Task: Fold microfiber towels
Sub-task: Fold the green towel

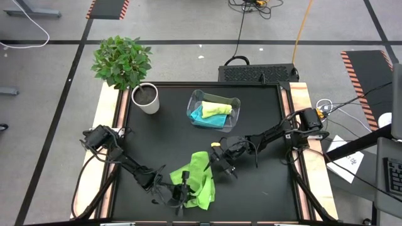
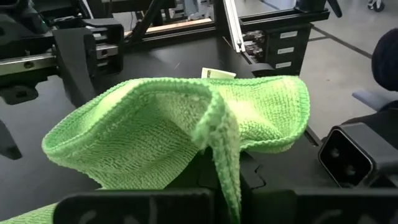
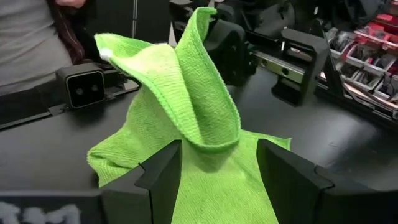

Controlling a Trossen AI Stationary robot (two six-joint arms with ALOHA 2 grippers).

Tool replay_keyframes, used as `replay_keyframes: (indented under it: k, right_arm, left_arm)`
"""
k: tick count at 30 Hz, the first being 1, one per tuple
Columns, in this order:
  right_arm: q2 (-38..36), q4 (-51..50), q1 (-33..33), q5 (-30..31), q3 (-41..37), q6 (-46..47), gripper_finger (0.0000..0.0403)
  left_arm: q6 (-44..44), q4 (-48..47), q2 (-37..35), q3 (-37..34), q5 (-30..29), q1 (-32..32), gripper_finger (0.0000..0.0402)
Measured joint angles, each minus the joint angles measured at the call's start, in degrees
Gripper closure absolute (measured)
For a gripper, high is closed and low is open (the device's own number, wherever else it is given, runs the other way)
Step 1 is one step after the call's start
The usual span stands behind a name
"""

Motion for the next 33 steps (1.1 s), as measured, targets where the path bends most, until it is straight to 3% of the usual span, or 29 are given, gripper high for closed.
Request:
replay_keyframes:
  k: [8, 16, 27, 33]
  right_arm:
    - [0.0, 0.4, 1.4, 0.0, 0.0, 0.7, 0.0209]
    - [0.6, -0.1, 2.6, 2.8, 0.7, 1.7, 0.0277]
    - [10.5, -4.0, 3.6, 2.9, 9.9, 3.6, 0.0295]
    - [6.2, -13.6, 2.4, 5.7, 10.6, 2.6, 0.039]
  left_arm:
    - [0.1, -0.1, 0.0, 0.0, 0.1, 0.0, 0.0392]
    - [1.0, 1.1, 0.1, 0.0, 0.5, 0.1, 0.0394]
    - [1.6, 1.3, 0.1, 0.0, 1.6, 0.1, 0.0391]
    - [1.2, 0.3, 0.1, 0.0, 1.9, -1.5, 0.0396]
